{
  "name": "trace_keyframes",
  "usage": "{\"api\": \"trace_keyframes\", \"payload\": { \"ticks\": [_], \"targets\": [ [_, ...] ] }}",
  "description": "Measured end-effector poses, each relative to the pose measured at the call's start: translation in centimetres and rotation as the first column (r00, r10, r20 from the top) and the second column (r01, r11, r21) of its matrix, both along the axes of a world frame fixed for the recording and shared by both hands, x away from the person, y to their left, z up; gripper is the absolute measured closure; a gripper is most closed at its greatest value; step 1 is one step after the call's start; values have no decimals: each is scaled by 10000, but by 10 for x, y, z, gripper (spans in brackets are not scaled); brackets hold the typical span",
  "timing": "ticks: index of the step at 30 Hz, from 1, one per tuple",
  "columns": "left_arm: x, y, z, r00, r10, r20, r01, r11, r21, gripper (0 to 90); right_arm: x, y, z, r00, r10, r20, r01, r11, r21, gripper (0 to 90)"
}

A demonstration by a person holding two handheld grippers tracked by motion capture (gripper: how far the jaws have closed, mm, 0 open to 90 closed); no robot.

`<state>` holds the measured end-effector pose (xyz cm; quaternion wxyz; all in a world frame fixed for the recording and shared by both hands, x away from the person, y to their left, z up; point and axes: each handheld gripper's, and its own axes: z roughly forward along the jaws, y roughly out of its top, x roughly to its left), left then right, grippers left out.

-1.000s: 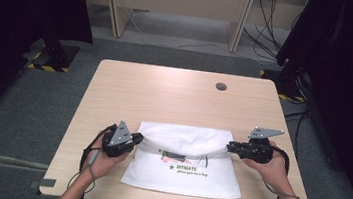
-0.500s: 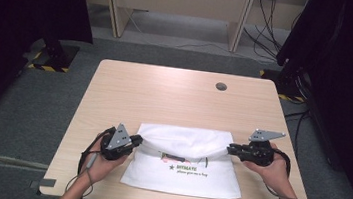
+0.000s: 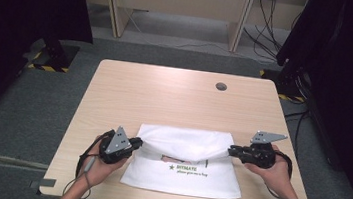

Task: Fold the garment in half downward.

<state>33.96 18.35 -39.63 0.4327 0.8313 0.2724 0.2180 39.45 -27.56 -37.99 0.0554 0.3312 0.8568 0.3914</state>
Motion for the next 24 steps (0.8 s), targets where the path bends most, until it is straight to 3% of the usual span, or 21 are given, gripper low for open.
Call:
{"api": "trace_keyframes", "payload": {
  "ticks": [24],
  "targets": [
    [-15, 1, 1, 9998, -182, 86, 181, 9998, 82, 798, -16, -1, 3, 9994, 336, 124, -336, 9994, -9, 775]
  ]
}}
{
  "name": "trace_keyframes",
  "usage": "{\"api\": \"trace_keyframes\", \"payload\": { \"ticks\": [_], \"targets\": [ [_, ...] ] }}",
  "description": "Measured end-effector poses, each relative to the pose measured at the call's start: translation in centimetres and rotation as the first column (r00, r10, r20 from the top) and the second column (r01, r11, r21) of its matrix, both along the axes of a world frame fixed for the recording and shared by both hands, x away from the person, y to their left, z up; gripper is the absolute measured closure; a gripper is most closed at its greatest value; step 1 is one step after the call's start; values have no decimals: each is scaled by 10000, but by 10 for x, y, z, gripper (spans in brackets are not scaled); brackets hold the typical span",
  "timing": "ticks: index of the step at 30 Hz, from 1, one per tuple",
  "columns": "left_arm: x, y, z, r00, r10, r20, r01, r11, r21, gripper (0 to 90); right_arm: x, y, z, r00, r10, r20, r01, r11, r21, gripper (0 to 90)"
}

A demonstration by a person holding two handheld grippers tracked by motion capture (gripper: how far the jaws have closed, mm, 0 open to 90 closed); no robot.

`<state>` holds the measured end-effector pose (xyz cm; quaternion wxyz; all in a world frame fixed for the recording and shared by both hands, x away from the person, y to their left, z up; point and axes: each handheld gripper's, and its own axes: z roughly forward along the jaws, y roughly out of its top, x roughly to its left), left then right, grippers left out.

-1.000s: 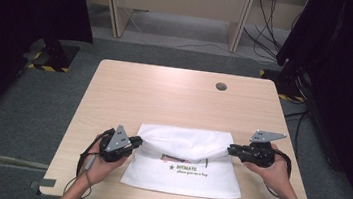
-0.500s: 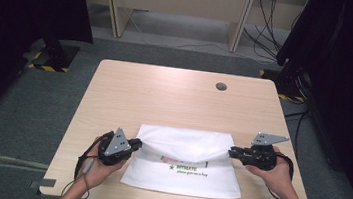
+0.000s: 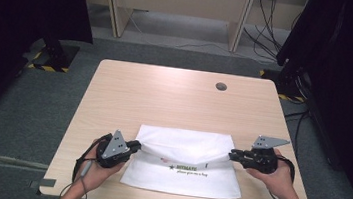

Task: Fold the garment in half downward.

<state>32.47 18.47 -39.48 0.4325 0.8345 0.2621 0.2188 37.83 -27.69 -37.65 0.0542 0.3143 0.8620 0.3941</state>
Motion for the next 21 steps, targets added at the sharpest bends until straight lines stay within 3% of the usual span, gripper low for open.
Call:
{"api": "trace_keyframes", "payload": {
  "ticks": [21],
  "targets": [
    [-14, -1, 4, 9994, -214, 272, 213, 9998, 20, 805, -11, -1, 2, 9998, 130, 132, -130, 9999, 31, 775]
  ]
}}
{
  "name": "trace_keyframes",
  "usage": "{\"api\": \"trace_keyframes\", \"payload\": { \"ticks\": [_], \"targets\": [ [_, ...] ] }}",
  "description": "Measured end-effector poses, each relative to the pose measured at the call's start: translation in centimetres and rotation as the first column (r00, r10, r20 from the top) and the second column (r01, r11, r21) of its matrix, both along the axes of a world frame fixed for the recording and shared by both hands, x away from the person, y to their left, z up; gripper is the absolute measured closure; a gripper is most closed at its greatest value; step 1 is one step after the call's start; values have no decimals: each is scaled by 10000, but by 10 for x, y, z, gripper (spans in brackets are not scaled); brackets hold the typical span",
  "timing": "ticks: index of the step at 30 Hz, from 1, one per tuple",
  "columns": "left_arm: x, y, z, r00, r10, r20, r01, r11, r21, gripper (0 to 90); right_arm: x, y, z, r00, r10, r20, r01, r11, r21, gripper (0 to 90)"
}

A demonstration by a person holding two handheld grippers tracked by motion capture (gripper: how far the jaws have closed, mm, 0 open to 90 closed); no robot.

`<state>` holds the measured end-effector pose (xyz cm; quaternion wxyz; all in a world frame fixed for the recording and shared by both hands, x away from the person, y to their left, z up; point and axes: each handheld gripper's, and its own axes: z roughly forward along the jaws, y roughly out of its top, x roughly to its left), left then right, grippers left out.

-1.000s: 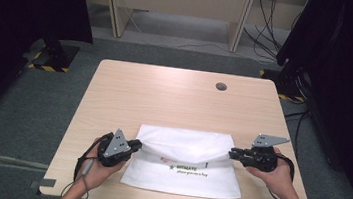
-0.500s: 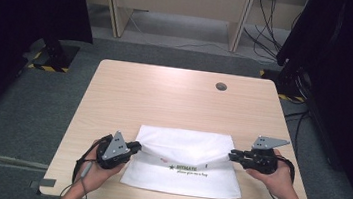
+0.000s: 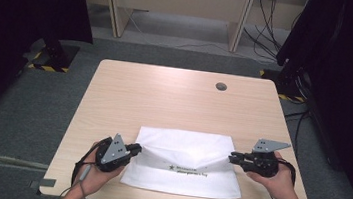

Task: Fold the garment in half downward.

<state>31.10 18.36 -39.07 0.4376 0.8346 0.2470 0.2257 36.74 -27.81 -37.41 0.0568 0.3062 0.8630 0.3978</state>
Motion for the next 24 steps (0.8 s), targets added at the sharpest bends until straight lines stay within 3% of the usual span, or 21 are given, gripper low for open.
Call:
{"api": "trace_keyframes", "payload": {
  "ticks": [24],
  "targets": [
    [-10, 4, 0, 10000, -94, -6, 94, 9999, 96, 804, -12, -3, 3, 9998, 168, 79, -168, 9999, -15, 775]
  ]
}}
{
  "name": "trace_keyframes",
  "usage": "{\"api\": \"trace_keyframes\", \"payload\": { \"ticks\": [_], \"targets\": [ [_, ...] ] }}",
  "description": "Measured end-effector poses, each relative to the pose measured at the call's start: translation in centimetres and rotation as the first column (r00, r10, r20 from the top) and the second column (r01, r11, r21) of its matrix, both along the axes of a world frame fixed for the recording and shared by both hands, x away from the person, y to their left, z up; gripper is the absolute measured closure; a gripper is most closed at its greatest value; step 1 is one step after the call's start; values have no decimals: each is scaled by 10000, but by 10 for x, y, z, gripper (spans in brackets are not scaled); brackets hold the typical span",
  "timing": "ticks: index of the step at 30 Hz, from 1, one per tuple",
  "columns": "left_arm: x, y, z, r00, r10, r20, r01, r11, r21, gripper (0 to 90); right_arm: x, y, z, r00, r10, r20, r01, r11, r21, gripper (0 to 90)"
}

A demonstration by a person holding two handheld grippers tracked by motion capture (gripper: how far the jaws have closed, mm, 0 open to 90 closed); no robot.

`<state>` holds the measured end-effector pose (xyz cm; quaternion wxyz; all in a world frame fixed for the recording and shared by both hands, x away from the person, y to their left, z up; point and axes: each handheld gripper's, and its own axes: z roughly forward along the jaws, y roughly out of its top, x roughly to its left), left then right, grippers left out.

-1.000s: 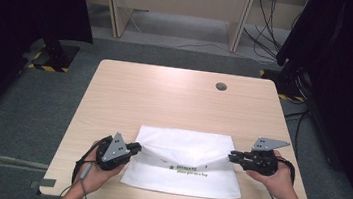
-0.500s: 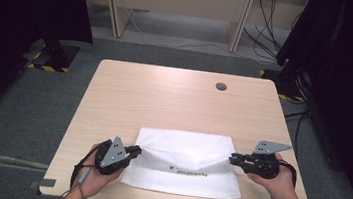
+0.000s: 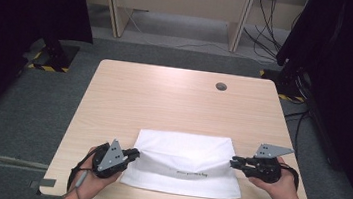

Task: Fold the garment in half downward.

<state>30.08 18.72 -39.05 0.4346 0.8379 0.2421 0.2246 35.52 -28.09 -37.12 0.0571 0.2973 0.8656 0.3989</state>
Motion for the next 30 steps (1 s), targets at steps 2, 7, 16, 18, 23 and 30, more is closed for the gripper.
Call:
{"api": "trace_keyframes", "payload": {
  "ticks": [2, 7, 16, 18, 23, 30],
  "targets": [
    [-2, 0, -1, 10000, -21, -6, 21, 10000, 9, 804, -1, 0, 0, 10000, 17, -3, -17, 10000, -6, 775],
    [-5, 1, -1, 10000, -26, -27, 26, 10000, -44, 804, -4, -2, 0, 10000, 23, 21, -23, 10000, 3, 775],
    [-9, 0, 1, 9999, -113, 40, 112, 9999, 25, 804, -9, -2, 1, 10000, 99, 1, -99, 9999, -19, 775],
    [-10, 0, 1, 9999, -111, 49, 111, 9999, 2, 804, -9, -2, 1, 9999, 101, -2, -101, 9999, -25, 776],
    [-11, 0, 1, 9999, -111, 49, 111, 9999, 5, 804, -12, -1, 1, 9999, 152, 13, -152, 9999, -27, 776],
    [-14, 1, 0, 9999, -131, 39, 131, 9999, 15, 804, -15, -2, 1, 9998, 183, 34, -183, 9998, -14, 775]
  ]
}}
